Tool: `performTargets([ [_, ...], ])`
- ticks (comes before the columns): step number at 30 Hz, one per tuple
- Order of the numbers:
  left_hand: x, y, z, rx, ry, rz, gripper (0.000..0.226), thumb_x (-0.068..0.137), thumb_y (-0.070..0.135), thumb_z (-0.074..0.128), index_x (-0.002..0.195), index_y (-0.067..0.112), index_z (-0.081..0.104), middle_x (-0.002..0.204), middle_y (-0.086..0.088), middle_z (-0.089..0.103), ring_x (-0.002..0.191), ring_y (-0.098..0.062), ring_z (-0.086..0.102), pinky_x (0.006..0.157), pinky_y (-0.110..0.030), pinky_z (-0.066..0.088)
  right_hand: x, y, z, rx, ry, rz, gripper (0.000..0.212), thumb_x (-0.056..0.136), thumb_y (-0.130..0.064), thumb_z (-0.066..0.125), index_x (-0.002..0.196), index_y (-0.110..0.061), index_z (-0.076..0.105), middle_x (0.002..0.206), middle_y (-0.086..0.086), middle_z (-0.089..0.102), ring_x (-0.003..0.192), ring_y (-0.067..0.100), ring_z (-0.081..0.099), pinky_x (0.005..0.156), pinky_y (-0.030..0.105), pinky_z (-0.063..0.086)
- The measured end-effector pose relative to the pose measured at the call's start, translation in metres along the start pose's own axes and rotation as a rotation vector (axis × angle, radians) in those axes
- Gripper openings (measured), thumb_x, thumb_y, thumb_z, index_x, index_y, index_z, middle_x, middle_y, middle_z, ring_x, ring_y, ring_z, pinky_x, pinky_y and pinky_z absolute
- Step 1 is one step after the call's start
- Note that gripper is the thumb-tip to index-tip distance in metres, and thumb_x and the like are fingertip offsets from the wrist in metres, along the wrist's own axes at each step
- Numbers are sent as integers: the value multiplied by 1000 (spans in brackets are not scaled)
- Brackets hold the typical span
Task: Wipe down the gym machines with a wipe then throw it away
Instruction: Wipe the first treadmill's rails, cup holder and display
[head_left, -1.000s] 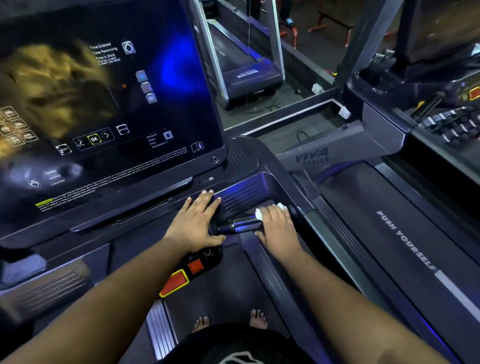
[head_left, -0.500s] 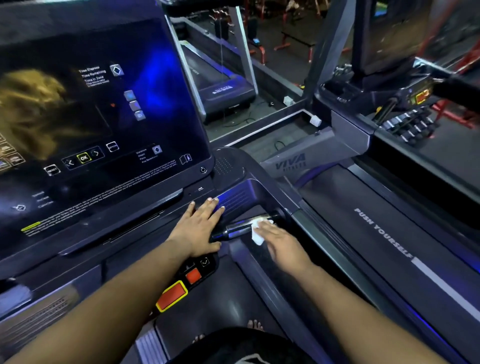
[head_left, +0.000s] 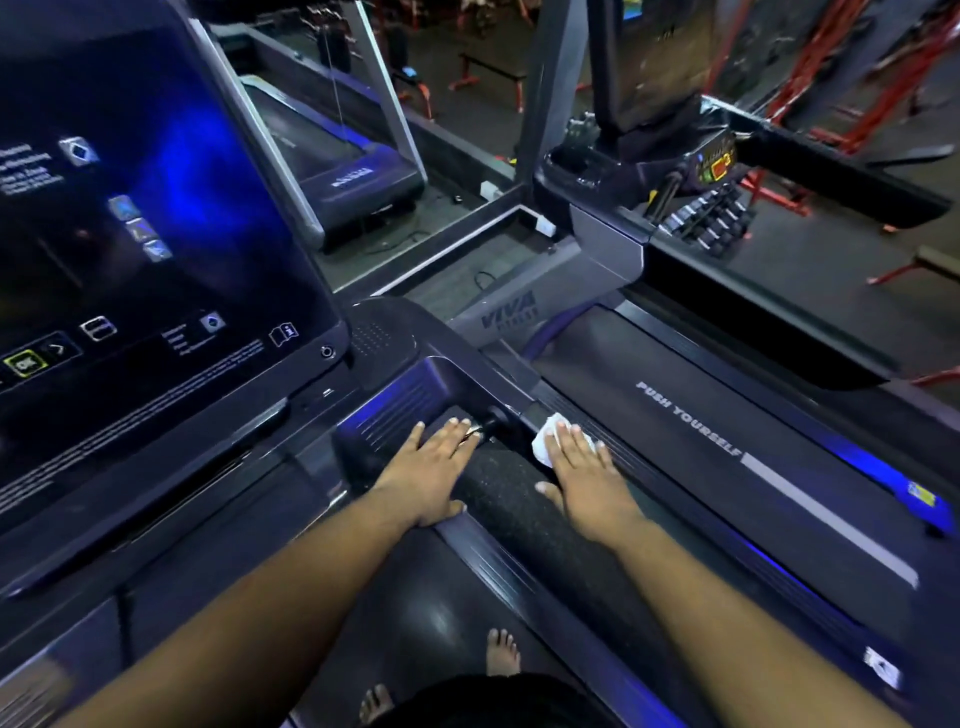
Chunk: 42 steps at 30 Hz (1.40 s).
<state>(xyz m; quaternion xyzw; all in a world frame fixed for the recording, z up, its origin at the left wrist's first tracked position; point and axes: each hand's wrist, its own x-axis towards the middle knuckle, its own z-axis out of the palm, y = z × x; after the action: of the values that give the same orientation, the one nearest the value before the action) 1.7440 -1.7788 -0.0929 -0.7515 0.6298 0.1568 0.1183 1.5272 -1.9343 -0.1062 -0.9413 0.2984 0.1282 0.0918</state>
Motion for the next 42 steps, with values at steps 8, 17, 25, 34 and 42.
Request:
performTargets([
  [8, 29, 19, -7, -61, -44, -59, 115, 93, 55, 64, 157, 21, -25, 167, 1, -27, 156, -17, -19, 126, -54, -6, 59, -7, -14, 26, -3, -159, 68, 108, -46, 30, 162, -25, -4, 169, -3, -16, 156, 19, -9, 125, 55, 5],
  [17, 51, 53, -8, -23, 14, -30, 114, 93, 55, 63, 160, 16, -21, 168, -4, -26, 157, -21, -17, 125, -57, -3, -32, 73, 15, 85, 191, -16, 67, 95, -46, 61, 148, -11, 39, 146, 7, 51, 132, 25, 51, 112, 48, 42],
  [25, 54, 67, -7, 34, 29, 34, 112, 94, 57, 60, 160, 15, -20, 168, -4, -26, 156, -20, -19, 125, -58, -3, 10, 16, 3, 6, 64, -136, 91, 100, -49, 52, 161, -12, -4, 169, 8, -14, 155, 22, -17, 127, 49, 2],
  [34, 54, 77, 0, 0, 70, 118, 114, 93, 55, 63, 160, 14, -19, 168, -6, -25, 156, -22, -19, 124, -62, -3, -115, 70, 49, -36, 145, 164, 102, 82, -46, 78, 159, -8, 21, 165, 14, 23, 151, 30, 27, 121, 49, 27],
  [42, 52, 93, -4, 36, 81, 179, 110, 93, 54, 63, 161, 17, -15, 168, -6, -26, 156, -21, -20, 123, -63, -4, -52, 23, 12, 23, 10, 56, 102, 96, -44, 61, 161, -15, -11, 167, 6, -21, 154, 21, -21, 126, 48, -3],
])
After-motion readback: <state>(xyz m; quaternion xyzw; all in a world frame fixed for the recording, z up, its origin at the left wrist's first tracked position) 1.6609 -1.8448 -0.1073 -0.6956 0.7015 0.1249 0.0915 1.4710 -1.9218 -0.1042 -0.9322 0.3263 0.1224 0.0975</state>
